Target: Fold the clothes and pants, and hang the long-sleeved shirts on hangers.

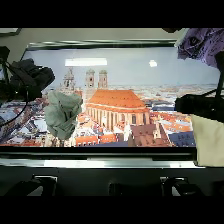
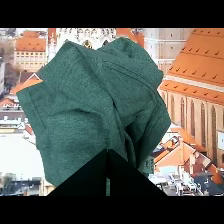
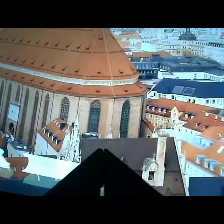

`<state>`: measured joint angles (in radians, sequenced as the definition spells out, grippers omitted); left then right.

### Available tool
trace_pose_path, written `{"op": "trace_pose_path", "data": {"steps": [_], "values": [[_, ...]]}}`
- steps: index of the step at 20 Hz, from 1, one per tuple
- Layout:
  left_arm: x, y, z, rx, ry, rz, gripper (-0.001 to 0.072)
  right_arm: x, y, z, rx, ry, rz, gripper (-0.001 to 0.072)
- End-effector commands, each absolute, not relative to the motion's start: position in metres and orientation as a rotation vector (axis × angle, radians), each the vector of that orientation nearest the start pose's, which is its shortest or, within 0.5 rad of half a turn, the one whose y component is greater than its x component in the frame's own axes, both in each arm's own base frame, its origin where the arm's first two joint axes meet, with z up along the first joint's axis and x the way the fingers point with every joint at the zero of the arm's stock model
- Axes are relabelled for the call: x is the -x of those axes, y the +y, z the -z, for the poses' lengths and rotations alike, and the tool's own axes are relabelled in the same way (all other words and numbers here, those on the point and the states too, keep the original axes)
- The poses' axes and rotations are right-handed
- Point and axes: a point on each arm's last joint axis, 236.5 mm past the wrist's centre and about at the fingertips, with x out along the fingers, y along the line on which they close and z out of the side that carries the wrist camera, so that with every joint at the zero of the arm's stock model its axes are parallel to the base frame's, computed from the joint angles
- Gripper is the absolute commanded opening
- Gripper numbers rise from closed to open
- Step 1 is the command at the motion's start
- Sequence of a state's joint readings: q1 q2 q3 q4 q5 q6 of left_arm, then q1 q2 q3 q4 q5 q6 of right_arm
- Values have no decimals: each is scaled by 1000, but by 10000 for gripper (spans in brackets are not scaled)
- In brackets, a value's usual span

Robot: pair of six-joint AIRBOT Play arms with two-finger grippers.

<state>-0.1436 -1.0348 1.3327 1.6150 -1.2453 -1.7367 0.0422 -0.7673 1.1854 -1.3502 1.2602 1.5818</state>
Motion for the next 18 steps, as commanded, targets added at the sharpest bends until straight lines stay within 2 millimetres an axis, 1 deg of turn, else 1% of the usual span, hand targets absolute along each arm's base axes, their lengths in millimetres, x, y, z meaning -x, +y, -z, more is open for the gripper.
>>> {"op": "trace_pose_path", "data": {"steps": [1,11,18], "values": [[-373,-44,-161,52,946,23,20,-309,57,-192,-127,845,-185,41],[-373,-44,-161,52,947,24,20,-310,56,-192,-125,841,-182,41],[-374,-42,-162,67,940,20,20,-300,56,-184,-119,898,-185,41]]}}
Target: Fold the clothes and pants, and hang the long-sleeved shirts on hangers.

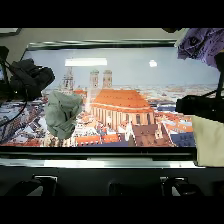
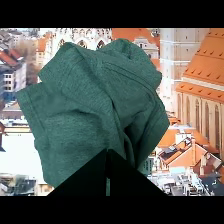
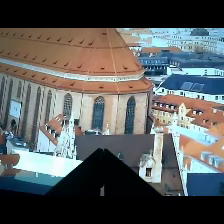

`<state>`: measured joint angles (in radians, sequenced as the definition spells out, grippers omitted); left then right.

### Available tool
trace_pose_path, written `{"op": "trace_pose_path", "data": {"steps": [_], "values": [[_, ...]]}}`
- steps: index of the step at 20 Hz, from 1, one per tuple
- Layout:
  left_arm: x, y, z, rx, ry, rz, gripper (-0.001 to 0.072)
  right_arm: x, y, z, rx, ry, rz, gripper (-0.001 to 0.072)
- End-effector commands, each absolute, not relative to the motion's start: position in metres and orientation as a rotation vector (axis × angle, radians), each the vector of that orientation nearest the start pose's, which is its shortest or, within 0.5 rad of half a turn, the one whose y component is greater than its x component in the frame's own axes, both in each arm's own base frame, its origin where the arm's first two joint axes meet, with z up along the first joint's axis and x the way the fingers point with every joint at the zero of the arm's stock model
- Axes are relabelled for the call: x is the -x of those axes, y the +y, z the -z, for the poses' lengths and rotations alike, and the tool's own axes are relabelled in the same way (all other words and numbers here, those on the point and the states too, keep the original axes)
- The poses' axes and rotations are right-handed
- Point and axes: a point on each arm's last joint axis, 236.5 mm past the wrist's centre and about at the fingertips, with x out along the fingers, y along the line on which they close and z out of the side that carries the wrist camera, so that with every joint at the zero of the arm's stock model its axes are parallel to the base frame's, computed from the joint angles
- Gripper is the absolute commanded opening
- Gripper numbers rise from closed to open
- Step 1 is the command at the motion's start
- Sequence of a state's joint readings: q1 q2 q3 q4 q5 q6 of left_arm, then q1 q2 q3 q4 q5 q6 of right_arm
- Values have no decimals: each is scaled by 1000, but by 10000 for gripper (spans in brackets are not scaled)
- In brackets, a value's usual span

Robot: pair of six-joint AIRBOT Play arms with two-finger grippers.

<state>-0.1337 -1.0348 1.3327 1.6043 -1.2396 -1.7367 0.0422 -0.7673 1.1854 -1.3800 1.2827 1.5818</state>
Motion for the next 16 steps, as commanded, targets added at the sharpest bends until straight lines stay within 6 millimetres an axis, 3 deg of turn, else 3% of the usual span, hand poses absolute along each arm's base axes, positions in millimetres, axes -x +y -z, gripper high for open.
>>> {"op": "trace_pose_path", "data": {"steps": [1,3,4,5,6,8,12,16], "values": [[-374,-42,-162,66,940,21,20,-298,56,-182,-118,910,-185,41],[-375,-43,-163,67,936,21,20,-294,56,-179,-116,932,-187,41],[-374,-43,-161,71,944,20,63,-291,56,-177,-115,943,-187,41],[-374,-42,-157,69,953,16,358,-290,56,-176,-114,951,-188,41],[-373,-41,-148,73,976,7,713,-288,56,-175,-114,958,-189,41],[-372,-38,-112,79,1060,-20,720,-288,56,-175,-113,960,-188,41],[-375,-37,-12,116,1216,-76,720,-288,56,-175,-114,959,-188,41],[-398,-43,51,129,1257,-82,717,-289,51,-174,-98,960,-169,42]]}}
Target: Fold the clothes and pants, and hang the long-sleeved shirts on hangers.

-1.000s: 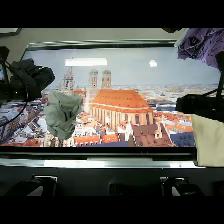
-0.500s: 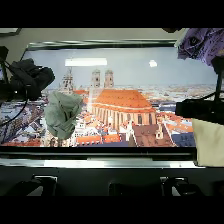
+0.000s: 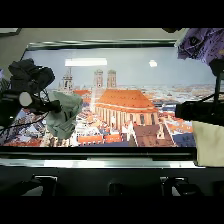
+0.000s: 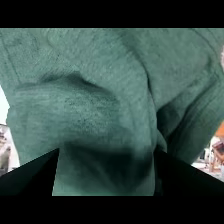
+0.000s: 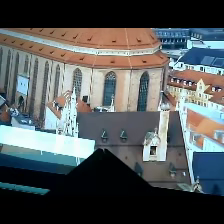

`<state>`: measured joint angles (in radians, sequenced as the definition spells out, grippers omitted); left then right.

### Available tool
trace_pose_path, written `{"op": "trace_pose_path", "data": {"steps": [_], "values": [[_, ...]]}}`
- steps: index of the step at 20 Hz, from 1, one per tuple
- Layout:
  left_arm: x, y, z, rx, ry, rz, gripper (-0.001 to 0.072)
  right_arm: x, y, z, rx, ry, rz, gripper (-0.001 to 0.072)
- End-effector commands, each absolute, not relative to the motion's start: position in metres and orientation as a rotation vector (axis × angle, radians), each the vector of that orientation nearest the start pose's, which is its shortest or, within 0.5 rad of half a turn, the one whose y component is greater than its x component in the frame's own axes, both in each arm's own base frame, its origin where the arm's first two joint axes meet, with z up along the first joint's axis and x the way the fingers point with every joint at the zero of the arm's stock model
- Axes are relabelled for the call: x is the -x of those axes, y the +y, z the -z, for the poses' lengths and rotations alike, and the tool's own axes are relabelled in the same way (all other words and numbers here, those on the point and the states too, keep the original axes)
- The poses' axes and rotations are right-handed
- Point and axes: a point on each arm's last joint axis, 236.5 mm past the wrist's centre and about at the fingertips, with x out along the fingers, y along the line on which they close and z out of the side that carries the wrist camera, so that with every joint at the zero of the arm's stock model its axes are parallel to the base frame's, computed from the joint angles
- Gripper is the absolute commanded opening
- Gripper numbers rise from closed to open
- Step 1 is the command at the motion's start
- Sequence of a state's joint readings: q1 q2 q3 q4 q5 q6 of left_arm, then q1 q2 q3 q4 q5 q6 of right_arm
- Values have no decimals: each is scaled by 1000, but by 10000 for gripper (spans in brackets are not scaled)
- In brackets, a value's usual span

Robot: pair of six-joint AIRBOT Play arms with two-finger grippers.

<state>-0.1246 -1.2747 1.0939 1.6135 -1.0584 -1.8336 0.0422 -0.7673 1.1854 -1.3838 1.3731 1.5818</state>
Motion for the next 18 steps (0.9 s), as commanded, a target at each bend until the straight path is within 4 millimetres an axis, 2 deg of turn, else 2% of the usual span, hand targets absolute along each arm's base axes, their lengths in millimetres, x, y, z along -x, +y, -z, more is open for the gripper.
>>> {"op": "trace_pose_path", "data": {"steps": [1,2,3,4,5,7,8,10,12,14,15,17,18], "values": [[-400,-46,62,142,1272,-79,716,-289,50,-174,-97,958,-166,42],[-399,-52,73,173,1297,-73,712,-290,50,-175,-98,952,-166,42],[-397,-61,79,220,1319,-63,626,-292,50,-176,-101,942,-164,42],[-394,-73,80,278,1337,-42,199,-295,49,-179,-100,926,-161,42],[-393,-88,75,336,1342,-2,16,-299,47,-181,-95,908,-153,42],[-396,-139,48,504,1315,112,17,-303,46,-183,-93,890,-147,42],[-394,-173,30,546,1298,215,17,-302,46,-183,-92,891,-146,42],[-379,-240,-1,574,1288,390,16,-302,46,-183,-92,892,-146,46],[-359,-300,-15,569,1264,504,16,-302,46,-183,-93,893,-147,83],[-349,-344,-10,563,1219,538,16,-302,46,-183,-92,895,-147,83],[-345,-359,1,591,1228,521,15,-302,46,-183,-92,895,-147,84],[-338,-379,26,644,1277,475,16,-302,46,-183,-92,895,-147,91],[-335,-384,37,649,1296,468,39,-302,46,-183,-92,894,-147,91]]}}
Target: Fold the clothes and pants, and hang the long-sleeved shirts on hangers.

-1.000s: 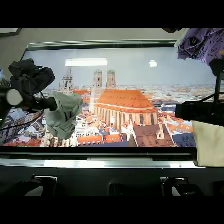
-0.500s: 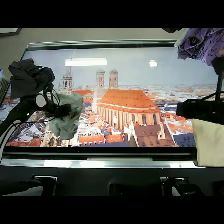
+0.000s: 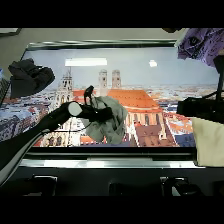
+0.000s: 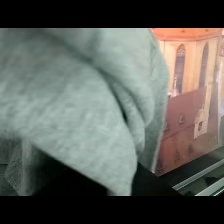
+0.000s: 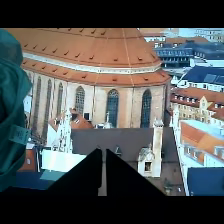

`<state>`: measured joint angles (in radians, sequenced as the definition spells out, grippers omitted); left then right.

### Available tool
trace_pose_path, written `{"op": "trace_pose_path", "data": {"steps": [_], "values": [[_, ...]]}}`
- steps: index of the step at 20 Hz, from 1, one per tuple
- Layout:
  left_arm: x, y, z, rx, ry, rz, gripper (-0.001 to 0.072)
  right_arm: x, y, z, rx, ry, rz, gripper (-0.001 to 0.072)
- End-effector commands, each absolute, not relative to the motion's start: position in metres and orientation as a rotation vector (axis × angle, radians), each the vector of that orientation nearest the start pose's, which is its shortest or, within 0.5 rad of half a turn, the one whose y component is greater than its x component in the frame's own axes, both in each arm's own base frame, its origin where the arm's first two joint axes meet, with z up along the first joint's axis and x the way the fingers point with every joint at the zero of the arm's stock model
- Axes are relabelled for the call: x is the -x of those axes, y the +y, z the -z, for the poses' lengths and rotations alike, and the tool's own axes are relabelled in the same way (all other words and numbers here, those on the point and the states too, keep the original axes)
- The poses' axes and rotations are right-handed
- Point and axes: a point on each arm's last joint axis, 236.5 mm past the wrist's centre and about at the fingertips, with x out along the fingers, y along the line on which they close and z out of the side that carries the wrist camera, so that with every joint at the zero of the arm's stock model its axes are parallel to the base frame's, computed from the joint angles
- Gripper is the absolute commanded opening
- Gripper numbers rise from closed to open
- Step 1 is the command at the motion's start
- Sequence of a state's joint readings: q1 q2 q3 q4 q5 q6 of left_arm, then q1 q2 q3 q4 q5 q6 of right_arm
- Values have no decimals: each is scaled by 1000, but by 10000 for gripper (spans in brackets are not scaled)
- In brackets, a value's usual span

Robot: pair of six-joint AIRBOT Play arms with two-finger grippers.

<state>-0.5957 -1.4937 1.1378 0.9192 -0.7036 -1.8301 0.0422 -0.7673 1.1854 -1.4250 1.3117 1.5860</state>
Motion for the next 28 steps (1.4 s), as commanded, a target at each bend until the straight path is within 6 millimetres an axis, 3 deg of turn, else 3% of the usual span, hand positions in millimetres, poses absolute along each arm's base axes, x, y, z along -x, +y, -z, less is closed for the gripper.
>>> {"op": "trace_pose_path", "data": {"steps": [1,2,3,4,6,8,10,13,15,18,23,25,28], "values": [[-335,-381,43,639,1306,460,218,-302,46,-183,-92,894,-146,104],[-339,-371,44,637,1318,443,546,-303,45,-183,-91,891,-144,187],[-345,-354,41,646,1338,420,689,-303,41,-183,-96,892,-123,359],[-351,-328,38,623,1360,394,706,-304,29,-180,-117,898,-51,486],[-362,-261,30,550,1386,309,706,-307,1,-170,-127,929,96,487],[-368,-193,14,496,1381,239,706,-323,-1,-143,-131,1007,119,543],[-375,-147,-8,485,1332,219,706,-352,39,-98,-191,1120,-31,559],[-385,-101,-28,536,1262,150,705,-379,133,-26,-401,1300,-407,561],[-387,-85,-30,561,1249,118,706,-388,167,7,-519,1351,-556,561],[-387,-80,-29,569,1250,107,706,-394,171,53,-550,1413,-557,559],[-388,-80,-29,568,1249,108,706,-411,184,67,-642,1373,-579,559],[-388,-80,-29,568,1249,108,705,-410,184,74,-647,1387,-576,558],[-388,-80,-29,568,1249,108,705,-401,202,83,-652,1424,-602,558]]}}
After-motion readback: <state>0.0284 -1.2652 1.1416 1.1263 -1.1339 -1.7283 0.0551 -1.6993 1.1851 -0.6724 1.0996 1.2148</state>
